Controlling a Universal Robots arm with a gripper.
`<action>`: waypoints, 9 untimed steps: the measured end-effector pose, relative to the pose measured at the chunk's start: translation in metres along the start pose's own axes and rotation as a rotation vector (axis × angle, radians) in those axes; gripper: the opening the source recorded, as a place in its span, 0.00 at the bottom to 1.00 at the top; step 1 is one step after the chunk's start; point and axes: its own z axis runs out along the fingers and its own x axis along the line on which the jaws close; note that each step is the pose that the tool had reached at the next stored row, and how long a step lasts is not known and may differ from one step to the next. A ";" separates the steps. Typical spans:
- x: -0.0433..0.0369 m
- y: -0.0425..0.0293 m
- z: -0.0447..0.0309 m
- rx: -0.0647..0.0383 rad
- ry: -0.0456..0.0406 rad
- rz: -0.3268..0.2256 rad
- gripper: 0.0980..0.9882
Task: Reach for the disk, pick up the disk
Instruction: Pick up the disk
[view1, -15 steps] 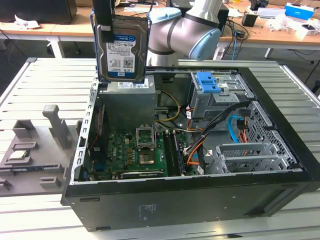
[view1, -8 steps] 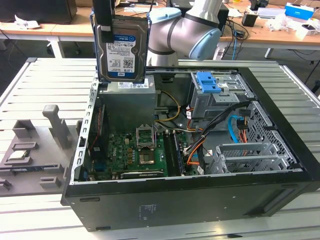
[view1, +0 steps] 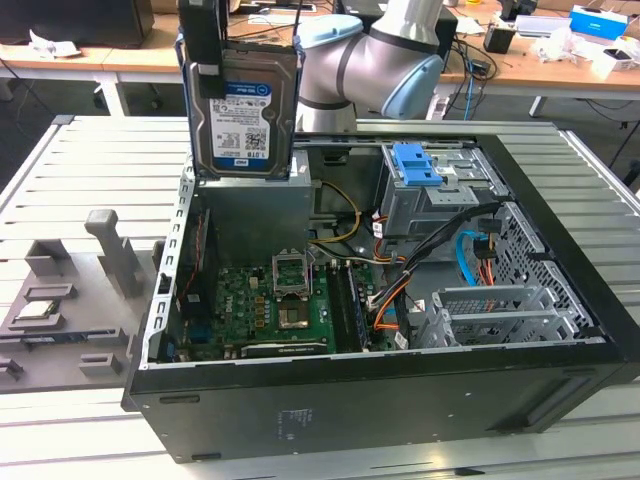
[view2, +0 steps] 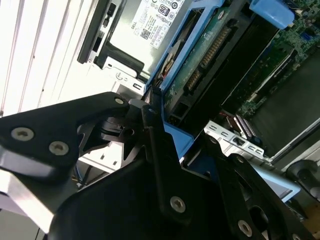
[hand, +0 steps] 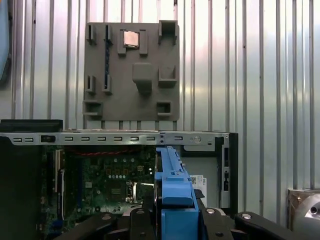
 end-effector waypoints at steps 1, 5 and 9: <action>0.0022 0.0001 -0.0001 0.000 0.0001 0.000 0.30; 0.0155 0.0002 -0.0002 0.000 0.0000 0.000 0.30; 0.0300 0.0004 -0.0004 0.000 0.0001 0.000 0.30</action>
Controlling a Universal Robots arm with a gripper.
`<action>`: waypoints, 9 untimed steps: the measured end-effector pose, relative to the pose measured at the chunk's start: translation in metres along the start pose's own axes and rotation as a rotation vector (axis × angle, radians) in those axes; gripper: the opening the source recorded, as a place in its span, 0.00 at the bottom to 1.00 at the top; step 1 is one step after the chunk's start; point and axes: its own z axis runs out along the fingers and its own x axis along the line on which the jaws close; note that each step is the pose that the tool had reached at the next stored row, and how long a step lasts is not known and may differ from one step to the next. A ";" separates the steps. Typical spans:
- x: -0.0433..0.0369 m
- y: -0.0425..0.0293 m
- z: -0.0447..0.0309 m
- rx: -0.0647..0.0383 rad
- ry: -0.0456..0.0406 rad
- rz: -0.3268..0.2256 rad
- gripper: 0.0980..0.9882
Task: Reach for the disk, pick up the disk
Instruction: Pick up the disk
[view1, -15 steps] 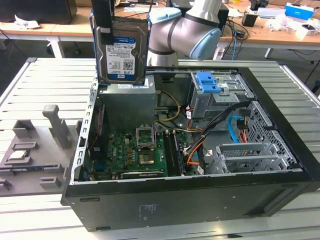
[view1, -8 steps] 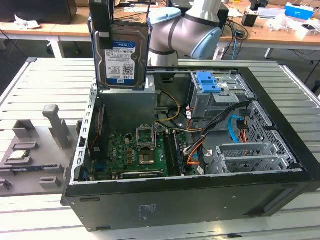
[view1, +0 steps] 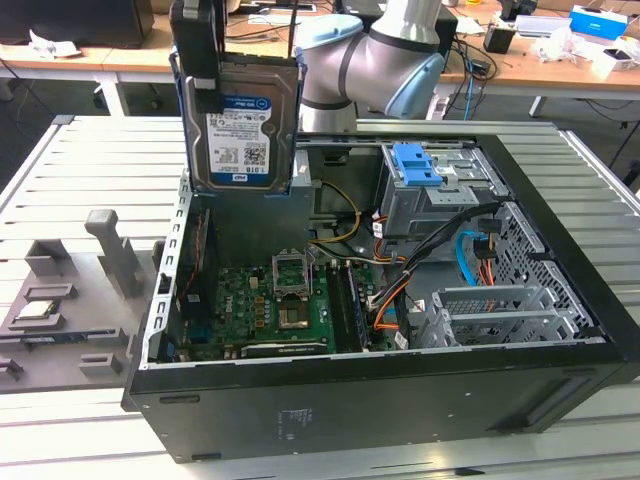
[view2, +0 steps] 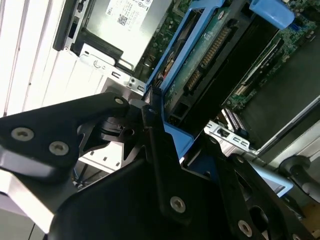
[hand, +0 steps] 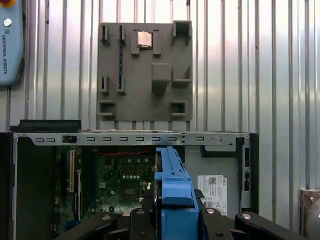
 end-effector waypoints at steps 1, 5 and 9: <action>0.0044 0.0000 0.0000 0.000 0.0000 0.000 0.30; 0.0187 0.0002 -0.0002 0.000 -0.0001 0.000 0.30; 0.0325 0.0003 -0.0004 0.000 0.0000 0.000 0.30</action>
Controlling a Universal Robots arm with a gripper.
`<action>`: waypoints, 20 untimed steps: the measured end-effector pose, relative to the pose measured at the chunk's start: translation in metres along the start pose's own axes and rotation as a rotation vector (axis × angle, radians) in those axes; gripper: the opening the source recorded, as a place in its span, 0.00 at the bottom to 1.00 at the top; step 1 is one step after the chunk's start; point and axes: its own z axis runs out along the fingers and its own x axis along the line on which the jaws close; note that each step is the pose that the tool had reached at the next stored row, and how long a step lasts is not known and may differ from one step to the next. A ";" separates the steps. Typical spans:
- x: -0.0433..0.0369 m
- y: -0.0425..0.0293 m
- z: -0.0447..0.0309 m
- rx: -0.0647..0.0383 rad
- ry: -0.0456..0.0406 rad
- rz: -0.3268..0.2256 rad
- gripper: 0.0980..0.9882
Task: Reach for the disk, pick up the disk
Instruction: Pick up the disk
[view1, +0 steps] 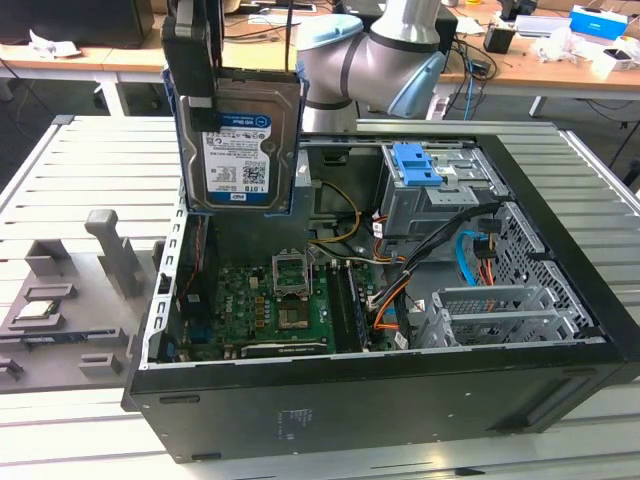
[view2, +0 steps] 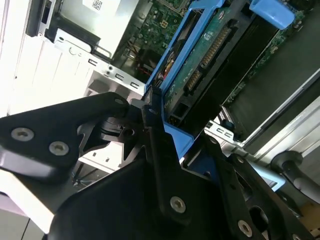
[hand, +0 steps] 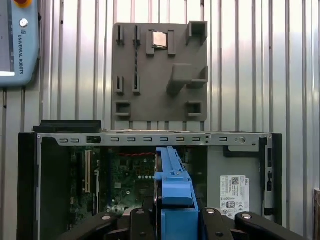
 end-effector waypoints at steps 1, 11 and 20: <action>0.0081 0.0002 -0.0001 0.000 -0.0001 0.000 0.30; 0.0348 0.0005 -0.0004 0.000 -0.0001 0.000 0.30; 0.0618 0.0008 -0.0006 0.000 0.0000 0.000 0.30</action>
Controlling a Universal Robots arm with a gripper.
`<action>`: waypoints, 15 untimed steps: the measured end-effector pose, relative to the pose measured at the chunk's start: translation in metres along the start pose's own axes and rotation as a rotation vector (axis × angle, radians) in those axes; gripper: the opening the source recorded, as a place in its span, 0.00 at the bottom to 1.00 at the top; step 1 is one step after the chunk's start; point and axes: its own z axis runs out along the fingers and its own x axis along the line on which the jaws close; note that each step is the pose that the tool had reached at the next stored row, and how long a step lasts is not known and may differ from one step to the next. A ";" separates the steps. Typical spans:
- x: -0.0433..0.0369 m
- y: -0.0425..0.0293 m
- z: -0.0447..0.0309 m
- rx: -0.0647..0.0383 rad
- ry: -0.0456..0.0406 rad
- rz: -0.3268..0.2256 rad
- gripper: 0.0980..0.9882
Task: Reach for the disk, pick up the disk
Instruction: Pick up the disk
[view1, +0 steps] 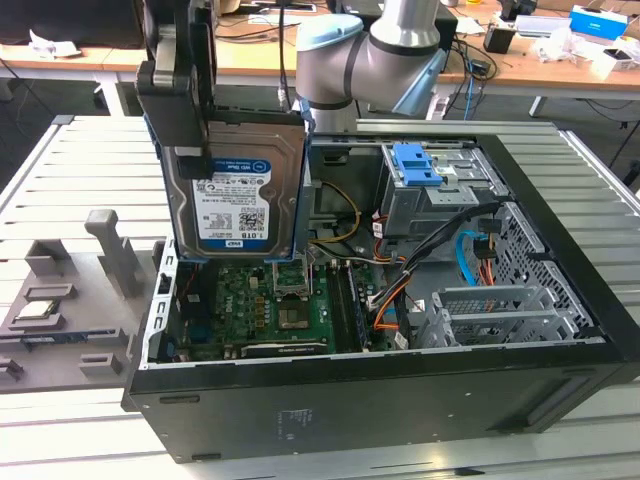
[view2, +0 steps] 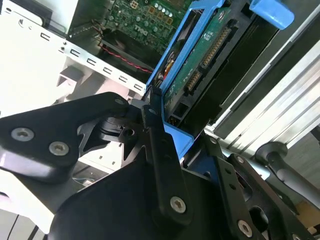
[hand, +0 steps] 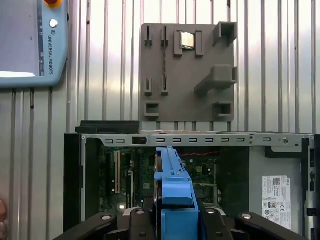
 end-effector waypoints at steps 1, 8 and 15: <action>0.0033 0.0000 0.0000 0.000 0.0000 0.000 0.30; 0.0231 0.0002 -0.0001 0.000 0.0000 0.000 0.30; 0.0446 0.0005 -0.0003 0.000 0.0000 0.000 0.30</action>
